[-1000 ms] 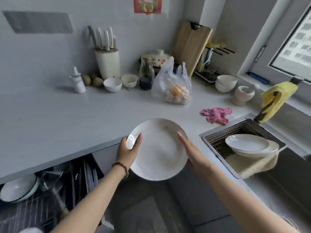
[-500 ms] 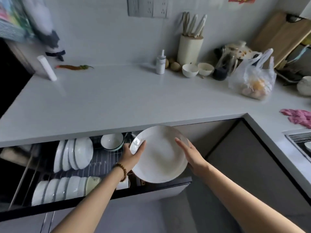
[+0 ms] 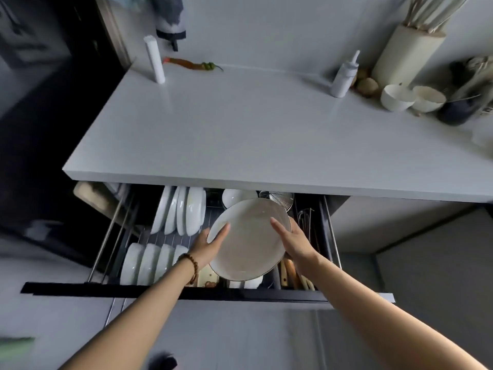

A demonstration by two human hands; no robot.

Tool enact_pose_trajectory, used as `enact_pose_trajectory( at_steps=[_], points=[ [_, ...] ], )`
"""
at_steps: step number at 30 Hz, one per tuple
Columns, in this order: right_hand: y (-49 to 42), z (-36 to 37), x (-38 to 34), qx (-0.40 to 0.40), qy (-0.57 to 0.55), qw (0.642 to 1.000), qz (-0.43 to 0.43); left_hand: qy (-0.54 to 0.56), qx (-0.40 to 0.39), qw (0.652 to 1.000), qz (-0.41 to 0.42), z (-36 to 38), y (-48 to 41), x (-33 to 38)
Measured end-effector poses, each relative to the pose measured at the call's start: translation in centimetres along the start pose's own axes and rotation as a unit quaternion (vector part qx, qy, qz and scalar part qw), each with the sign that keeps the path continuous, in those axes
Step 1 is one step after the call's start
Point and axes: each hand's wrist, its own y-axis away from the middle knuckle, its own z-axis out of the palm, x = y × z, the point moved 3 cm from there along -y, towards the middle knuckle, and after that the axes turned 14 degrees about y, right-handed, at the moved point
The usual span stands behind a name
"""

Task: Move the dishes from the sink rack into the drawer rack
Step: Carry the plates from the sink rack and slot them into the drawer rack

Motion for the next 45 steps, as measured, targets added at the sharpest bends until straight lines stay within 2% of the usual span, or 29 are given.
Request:
enact_pose_trajectory(
  at_steps=[7, 12, 19, 24, 29, 33, 35, 41, 45],
  points=[
    [-4.7, 7.4, 1.3, 0.076, 0.035, 0.996, 0.012, -0.032, -0.083, 0.995, -0.046, -5.4, -6.6, -3.5],
    [-7.8, 10.2, 3.0, 0.121, 0.045, 0.991, 0.023, -0.06, -0.105, 0.989, -0.085, -6.3, -9.6, -5.5],
    [-11.6, 11.1, 4.1, 0.121, 0.106, 0.987, 0.0, 0.008, -0.108, 0.992, -0.059, -4.9, -15.9, -8.4],
    [-14.0, 12.7, 4.6, 0.128, 0.152, 0.98, -0.021, 0.066, -0.118, 0.988, -0.073, -3.7, -18.2, -8.4],
    [-15.7, 13.4, 4.9, 0.133, 0.16, 0.978, -0.009, 0.045, -0.093, 0.994, -0.031, -3.4, -20.6, -8.9],
    [-16.9, 13.8, 5.1, 0.138, 0.173, 0.975, -0.003, 0.047, -0.156, 0.987, -0.014, -3.6, -20.2, -8.9],
    [-17.4, 14.1, 5.3, 0.145, 0.18, 0.973, 0.009, 0.061, -0.162, 0.985, -0.015, -3.8, -20.3, -8.9],
    [-18.8, 15.2, 5.0, 0.158, 0.218, 0.962, 0.038, 0.021, -0.204, 0.979, -0.013, -3.9, -20.2, -8.8],
    [-19.2, 15.5, 4.5, 0.152, 0.231, 0.96, 0.051, -0.078, -0.24, 0.968, 0.0, -4.3, -20.0, -8.9]
  ],
)
